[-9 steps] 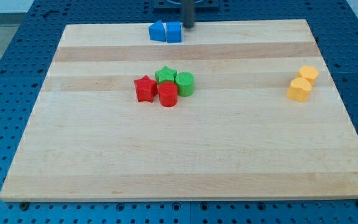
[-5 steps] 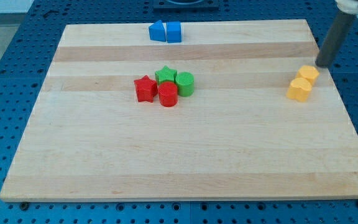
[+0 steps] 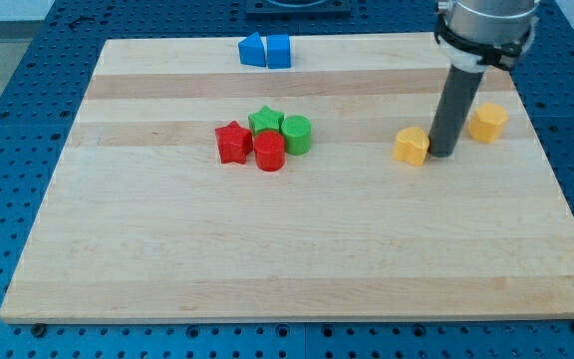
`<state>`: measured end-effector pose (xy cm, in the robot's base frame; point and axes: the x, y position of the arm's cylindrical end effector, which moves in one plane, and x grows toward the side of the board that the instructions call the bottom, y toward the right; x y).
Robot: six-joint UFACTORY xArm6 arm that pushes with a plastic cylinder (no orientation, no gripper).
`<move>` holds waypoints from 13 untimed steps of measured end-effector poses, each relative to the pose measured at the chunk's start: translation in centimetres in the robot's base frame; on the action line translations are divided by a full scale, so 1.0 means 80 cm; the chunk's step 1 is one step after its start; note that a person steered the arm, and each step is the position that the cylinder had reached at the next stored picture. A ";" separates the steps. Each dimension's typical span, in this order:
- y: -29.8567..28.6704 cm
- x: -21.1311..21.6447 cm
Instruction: Push the yellow heart towards the top center
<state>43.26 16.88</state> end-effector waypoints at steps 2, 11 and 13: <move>-0.052 0.007; -0.199 -0.143; -0.147 -0.143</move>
<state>31.86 5.16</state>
